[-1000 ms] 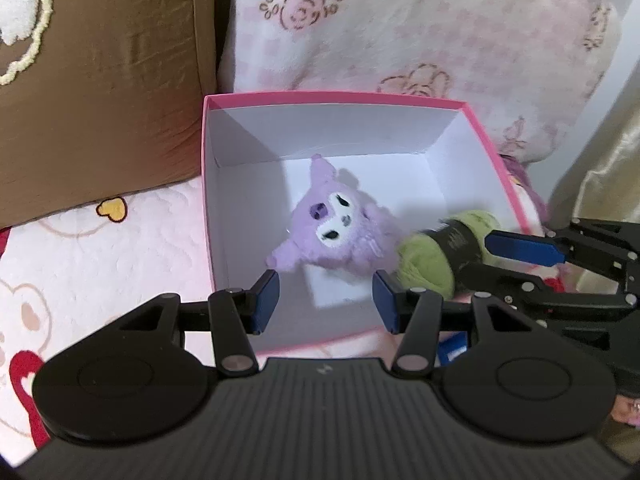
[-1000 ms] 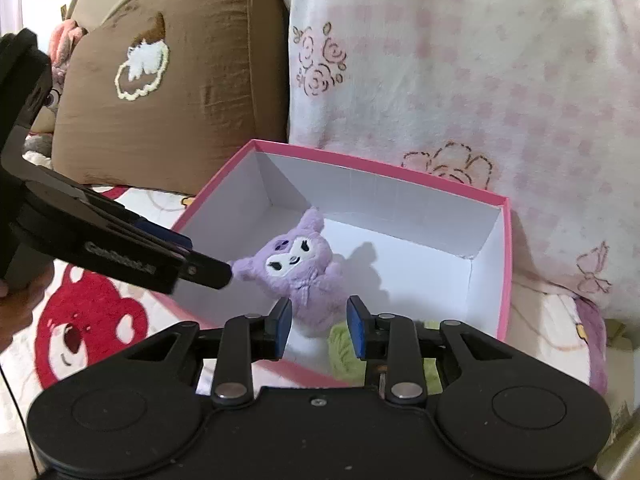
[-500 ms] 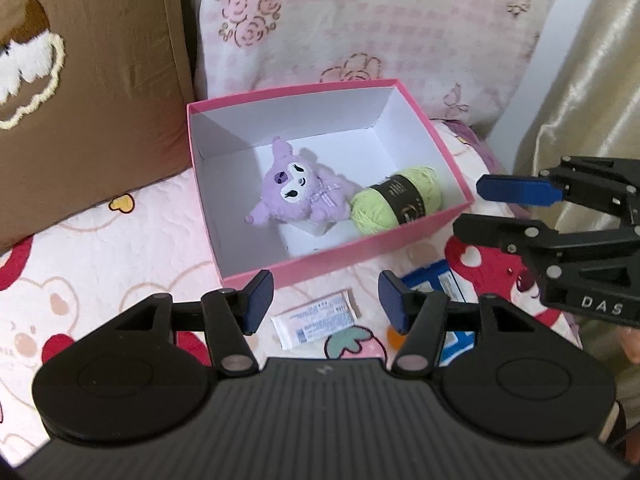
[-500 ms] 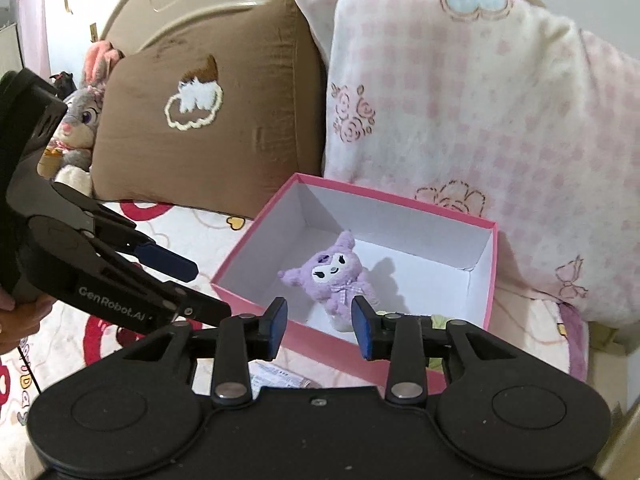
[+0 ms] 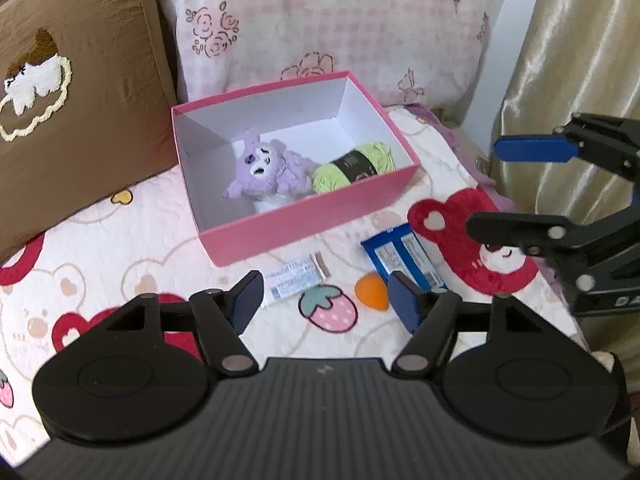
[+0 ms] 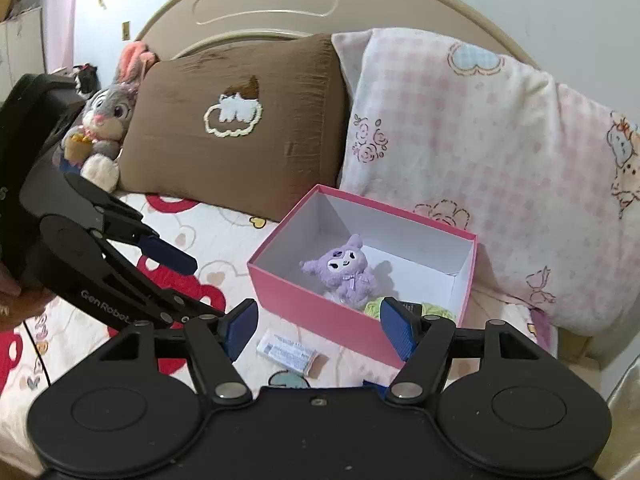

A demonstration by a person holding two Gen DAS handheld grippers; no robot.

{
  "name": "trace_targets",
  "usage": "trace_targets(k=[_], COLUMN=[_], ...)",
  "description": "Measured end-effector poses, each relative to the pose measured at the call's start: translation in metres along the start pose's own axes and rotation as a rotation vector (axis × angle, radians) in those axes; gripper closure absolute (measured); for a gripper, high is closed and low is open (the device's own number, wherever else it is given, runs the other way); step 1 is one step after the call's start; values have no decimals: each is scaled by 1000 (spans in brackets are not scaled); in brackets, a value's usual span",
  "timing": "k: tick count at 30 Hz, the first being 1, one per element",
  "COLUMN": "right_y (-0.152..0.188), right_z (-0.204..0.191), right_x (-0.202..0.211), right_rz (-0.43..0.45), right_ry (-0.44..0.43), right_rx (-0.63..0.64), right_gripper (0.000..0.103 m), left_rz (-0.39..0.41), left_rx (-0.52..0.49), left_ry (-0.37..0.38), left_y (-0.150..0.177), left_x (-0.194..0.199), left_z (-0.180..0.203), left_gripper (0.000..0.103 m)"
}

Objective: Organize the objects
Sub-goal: 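Withdraw the left tool from the pink box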

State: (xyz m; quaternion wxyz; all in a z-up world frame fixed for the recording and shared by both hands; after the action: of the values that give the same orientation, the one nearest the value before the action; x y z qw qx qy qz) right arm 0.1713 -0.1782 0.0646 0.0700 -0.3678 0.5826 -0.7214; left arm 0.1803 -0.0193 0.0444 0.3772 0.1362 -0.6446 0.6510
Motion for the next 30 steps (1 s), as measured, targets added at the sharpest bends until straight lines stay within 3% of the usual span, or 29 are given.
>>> trace_targets(k=[4,15,18,30], right_y=[8,34,42,96], right_z=[-4,-11,-14,-16], right_x=[16,38,43,32], right_rz=[-1,-13,2,12], right_ry=[-18,-48,-86,-156], right_rx=[14,46,39,-83], right_gripper=[31,31,20,17], left_rz=[-51,-100,-101,-79], left_rx=[21,43,40,20], left_ry=[18,34,33,20], left_y=[18,41,48,72], left_x=[0,13,16,2], left_z=[10,22,25,29], left_gripper=[33,33,32,14])
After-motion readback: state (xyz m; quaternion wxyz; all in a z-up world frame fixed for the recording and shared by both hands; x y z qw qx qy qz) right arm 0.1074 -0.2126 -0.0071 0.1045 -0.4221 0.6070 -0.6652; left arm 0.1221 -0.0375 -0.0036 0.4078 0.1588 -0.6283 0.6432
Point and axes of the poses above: each gripper's, at about its wrist camera, not at the fingertips, and x roughly against the way its jaws point, z to its right, y to its underside, the point moved 5 cm from there along -x, roughly the way its jaws point, and after that the axes turned 13 degrees about z, right-handed, at the moved point
